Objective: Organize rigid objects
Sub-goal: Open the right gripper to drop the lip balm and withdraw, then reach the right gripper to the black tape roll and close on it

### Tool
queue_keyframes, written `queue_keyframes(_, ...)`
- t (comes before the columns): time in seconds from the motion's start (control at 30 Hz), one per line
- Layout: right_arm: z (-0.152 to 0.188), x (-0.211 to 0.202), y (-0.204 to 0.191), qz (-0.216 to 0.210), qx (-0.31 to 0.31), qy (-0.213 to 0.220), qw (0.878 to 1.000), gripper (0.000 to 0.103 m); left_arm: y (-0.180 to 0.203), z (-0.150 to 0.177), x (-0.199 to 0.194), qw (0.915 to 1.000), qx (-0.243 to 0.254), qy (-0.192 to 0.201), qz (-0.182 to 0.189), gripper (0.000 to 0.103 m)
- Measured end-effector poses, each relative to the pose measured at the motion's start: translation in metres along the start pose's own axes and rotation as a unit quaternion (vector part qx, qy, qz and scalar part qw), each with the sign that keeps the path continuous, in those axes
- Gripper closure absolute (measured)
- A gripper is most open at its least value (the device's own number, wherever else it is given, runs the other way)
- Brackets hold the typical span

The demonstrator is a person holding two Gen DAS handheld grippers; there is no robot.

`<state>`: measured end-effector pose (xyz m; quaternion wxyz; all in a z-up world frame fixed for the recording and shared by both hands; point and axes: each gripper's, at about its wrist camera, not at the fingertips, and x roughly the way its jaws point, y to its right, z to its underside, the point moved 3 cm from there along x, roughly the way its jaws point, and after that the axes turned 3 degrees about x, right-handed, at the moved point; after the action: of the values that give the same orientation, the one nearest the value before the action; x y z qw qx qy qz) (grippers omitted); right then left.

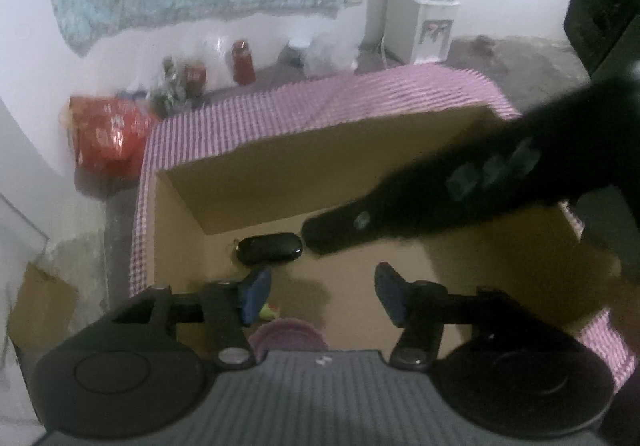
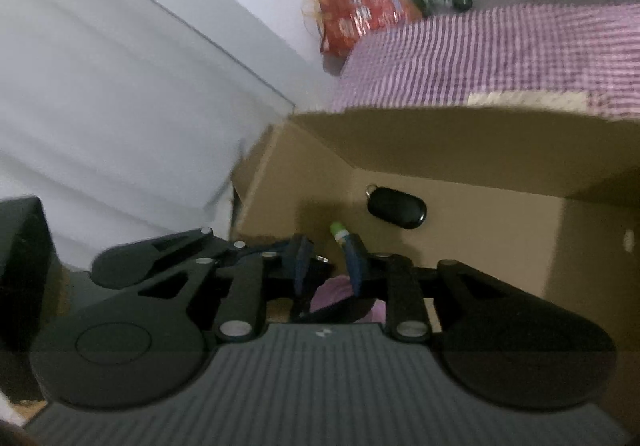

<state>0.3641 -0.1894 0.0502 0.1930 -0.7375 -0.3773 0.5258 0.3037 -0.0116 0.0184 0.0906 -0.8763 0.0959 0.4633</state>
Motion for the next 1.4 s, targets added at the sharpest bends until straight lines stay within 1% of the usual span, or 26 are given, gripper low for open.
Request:
queue_keyframes(0.1,0.011,-0.041,-0.001,-0.015,0.002,0.037,0.999,0.074,0.013,0.004,-0.028,0.9995,0.016,0.025,-0.005,0.037)
queue_keyframes(0.2,0.037,-0.086,-0.005,-0.029,-0.008,0.082,0.996,0.071,0.025,0.013,-0.061,0.9982,0.023,0.053,-0.01,0.03)
queue_keyframes(0.27,0.061,-0.116,-0.006,-0.038,-0.013,0.114,0.993,0.067,0.033,0.024,-0.082,0.9972,0.02,0.072,-0.012,0.026)
queue_keyframes(0.3,0.076,-0.133,-0.005,-0.043,-0.018,0.132,0.99,0.064,0.035,0.028,-0.089,0.9968,0.016,0.078,-0.012,0.025)
queue_keyframes(0.4,0.12,-0.175,-0.005,-0.053,-0.037,0.185,0.981,0.059,0.051,0.052,-0.117,0.9949,0.002,0.1,-0.007,0.022)
queue_keyframes(0.47,0.153,-0.197,0.0,-0.058,-0.048,0.219,0.973,0.056,0.064,0.072,-0.128,0.9936,-0.001,0.113,0.002,0.017)
queue_keyframes(0.57,0.195,-0.213,0.012,-0.053,-0.042,0.249,0.966,0.053,0.085,0.1,-0.134,0.993,-0.011,0.117,0.008,0.016)
queue_keyframes(0.67,0.233,-0.217,0.033,-0.043,-0.021,0.255,0.966,0.052,0.101,0.126,-0.131,0.9936,-0.025,0.11,0.011,0.016)
queue_keyframes(0.73,0.251,-0.209,0.048,-0.039,-0.006,0.248,0.968,0.052,0.112,0.141,-0.124,0.9941,-0.032,0.103,0.014,0.016)
queue_keyframes(0.8,0.265,-0.202,0.061,-0.021,0.003,0.245,0.969,0.052,0.123,0.155,-0.115,0.995,-0.037,0.092,0.018,0.016)
queue_keyframes(0.9,0.288,-0.195,0.075,0.006,0.01,0.246,0.969,0.052,0.139,0.168,-0.095,0.9972,-0.028,0.066,0.022,0.016)
queue_keyframes(0.97,0.299,-0.183,0.082,0.01,0.012,0.243,0.97,0.052,0.147,0.176,-0.082,0.9983,-0.02,0.05,0.021,0.016)
queue_keyframes(1.1,0.315,-0.166,0.092,0.011,0.017,0.239,0.971,0.052,0.159,0.189,-0.061,0.9993,-0.013,0.03,0.018,0.016)
queue_keyframes(1.17,0.319,-0.157,0.092,0.011,0.021,0.238,0.971,0.055,0.161,0.195,-0.056,0.9994,-0.011,0.026,0.02,0.016)
queue_keyframes(1.27,0.325,-0.148,0.092,0.01,0.024,0.238,0.971,0.058,0.161,0.203,-0.056,0.9994,-0.007,0.029,0.015,0.016)
queue_keyframes(1.4,0.327,-0.146,0.091,0.015,0.022,0.239,0.971,0.063,0.157,0.211,-0.06,0.9986,-0.019,0.038,0.032,0.016)
